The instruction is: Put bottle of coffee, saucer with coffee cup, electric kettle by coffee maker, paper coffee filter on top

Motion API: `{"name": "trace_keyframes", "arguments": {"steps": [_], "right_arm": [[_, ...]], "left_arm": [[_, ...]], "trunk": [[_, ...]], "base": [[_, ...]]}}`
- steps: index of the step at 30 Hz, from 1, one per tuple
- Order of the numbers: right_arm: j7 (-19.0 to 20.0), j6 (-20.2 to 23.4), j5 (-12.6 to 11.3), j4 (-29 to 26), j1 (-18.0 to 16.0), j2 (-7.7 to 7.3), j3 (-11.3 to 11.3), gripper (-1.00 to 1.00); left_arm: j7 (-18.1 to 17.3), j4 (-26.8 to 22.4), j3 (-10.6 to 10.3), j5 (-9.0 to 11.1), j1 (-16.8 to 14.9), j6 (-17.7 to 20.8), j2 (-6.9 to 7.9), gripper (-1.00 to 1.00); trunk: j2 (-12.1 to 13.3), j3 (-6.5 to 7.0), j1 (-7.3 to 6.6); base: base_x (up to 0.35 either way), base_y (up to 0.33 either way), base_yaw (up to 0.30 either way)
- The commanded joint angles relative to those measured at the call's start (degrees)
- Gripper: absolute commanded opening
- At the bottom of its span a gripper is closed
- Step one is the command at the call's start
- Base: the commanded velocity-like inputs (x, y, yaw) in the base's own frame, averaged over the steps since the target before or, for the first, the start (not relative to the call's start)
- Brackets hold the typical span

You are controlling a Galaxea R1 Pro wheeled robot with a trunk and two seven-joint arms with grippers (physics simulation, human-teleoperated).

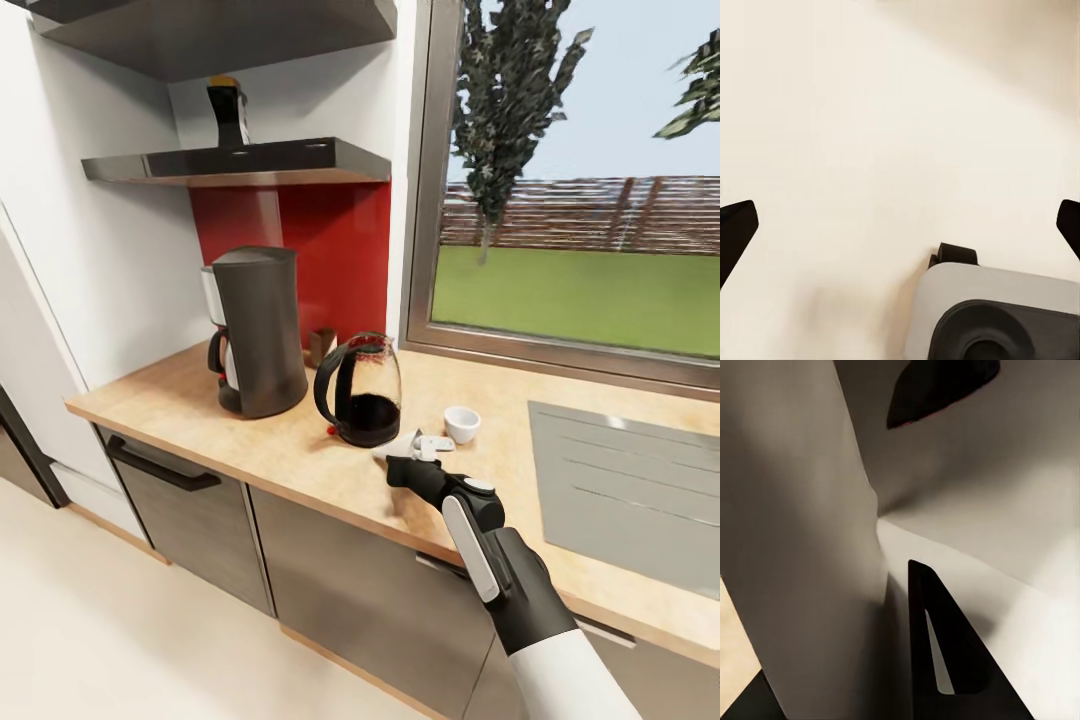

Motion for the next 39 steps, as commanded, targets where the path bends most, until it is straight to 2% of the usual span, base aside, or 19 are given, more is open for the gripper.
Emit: {"name": "trace_keyframes", "arguments": {"steps": [1,8,39], "right_arm": [[0.0,0.3,-0.1,-0.1,0.0,0.01,0.0,-1.00],[0.0,0.3,-0.2,-0.1,0.0,0.01,0.0,-1.00],[0.0,1.1,-0.3,-0.2,0.3,0.01,0.0,-1.00]], "left_arm": [[0.0,-0.1,0.2,-0.1,0.0,-0.1,-0.01,1.00],[0.0,-0.1,0.2,-0.1,0.0,-0.1,-0.01,1.00],[-0.2,-0.2,0.2,-0.1,0.0,-0.1,-0.29,1.00]], "trunk": [[0.4,0.13,-0.23],[3.2,1.61,-1.76],[15.6,10.07,-8.57]], "base": [[0.000,0.000,0.000],[0.000,0.000,0.000],[0.000,0.000,0.000]]}}
